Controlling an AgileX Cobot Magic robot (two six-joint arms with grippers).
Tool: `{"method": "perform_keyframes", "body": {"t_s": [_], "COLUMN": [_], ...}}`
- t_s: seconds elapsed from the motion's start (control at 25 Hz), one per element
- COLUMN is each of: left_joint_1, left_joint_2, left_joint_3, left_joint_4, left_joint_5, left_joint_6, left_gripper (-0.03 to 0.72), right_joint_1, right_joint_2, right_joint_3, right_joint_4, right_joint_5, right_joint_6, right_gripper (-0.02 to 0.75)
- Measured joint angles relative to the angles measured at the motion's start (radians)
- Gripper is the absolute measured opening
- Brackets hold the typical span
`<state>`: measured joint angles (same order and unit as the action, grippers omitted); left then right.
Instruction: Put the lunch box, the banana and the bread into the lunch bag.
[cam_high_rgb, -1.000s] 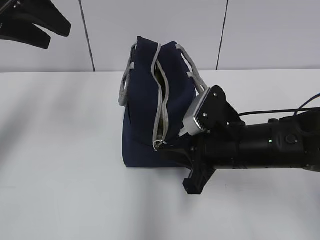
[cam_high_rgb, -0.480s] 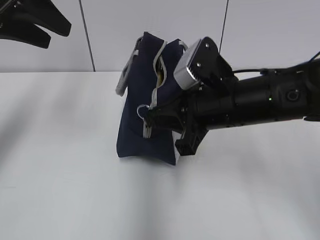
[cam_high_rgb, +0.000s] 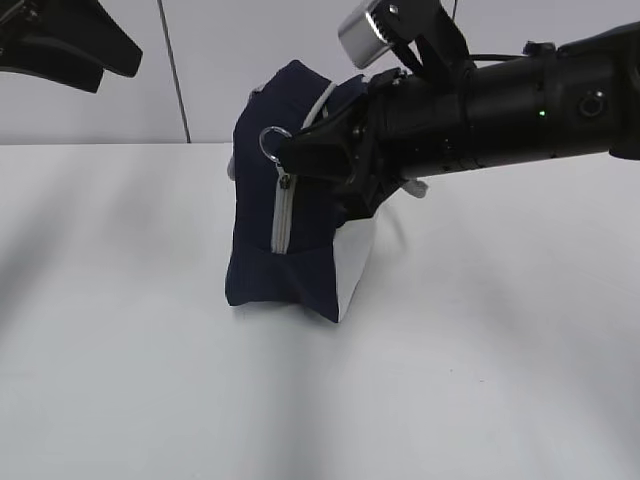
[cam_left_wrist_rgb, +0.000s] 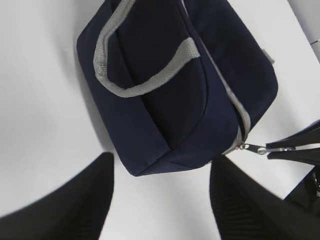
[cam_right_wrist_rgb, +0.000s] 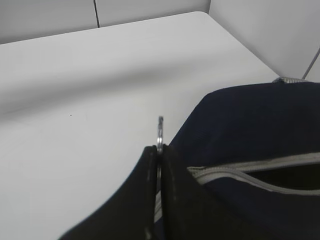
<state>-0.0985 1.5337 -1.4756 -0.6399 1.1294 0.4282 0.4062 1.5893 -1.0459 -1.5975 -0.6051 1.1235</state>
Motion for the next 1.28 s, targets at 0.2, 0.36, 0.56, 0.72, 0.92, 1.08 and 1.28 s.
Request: {"method": "perform_keyframes", "body": {"t_s": [0.2, 0.36, 0.56, 0.72, 0.92, 1.08, 1.28], "left_joint_1": [0.0, 0.0, 0.0, 0.0, 0.0, 0.0, 0.0], "left_joint_2": [0.001, 0.001, 0.011, 0.038, 0.075, 0.1, 0.11], "left_joint_3": [0.002, 0.002, 0.002, 0.003, 0.004, 0.007, 0.009], "left_joint_4": [0.0, -0.008, -0.065, -0.084, -0.089, -0.089, -0.089], "left_joint_5": [-0.007, -0.028, -0.034, -0.038, -0.041, -0.04, -0.04], "left_joint_6": [0.02, 0.027, 0.059, 0.073, 0.083, 0.109, 0.139], "left_gripper": [0.424, 0.424, 0.422, 0.422, 0.422, 0.422, 0.414], "right_joint_1": [0.0, 0.0, 0.0, 0.0, 0.0, 0.0, 0.0], "right_joint_2": [0.0, 0.0, 0.0, 0.0, 0.0, 0.0, 0.002], "right_joint_3": [-0.008, -0.008, -0.008, -0.017, -0.054, -0.097, -0.14], "right_joint_4": [-0.007, -0.007, 0.031, 0.05, 0.047, 0.011, -0.03], "right_joint_5": [0.02, 0.045, 0.123, 0.142, 0.144, 0.153, 0.18], "right_joint_6": [0.061, 0.111, 0.137, 0.14, 0.114, 0.109, 0.104], "right_gripper": [-0.016, -0.016, -0.016, -0.016, -0.016, -0.016, -0.016]}}
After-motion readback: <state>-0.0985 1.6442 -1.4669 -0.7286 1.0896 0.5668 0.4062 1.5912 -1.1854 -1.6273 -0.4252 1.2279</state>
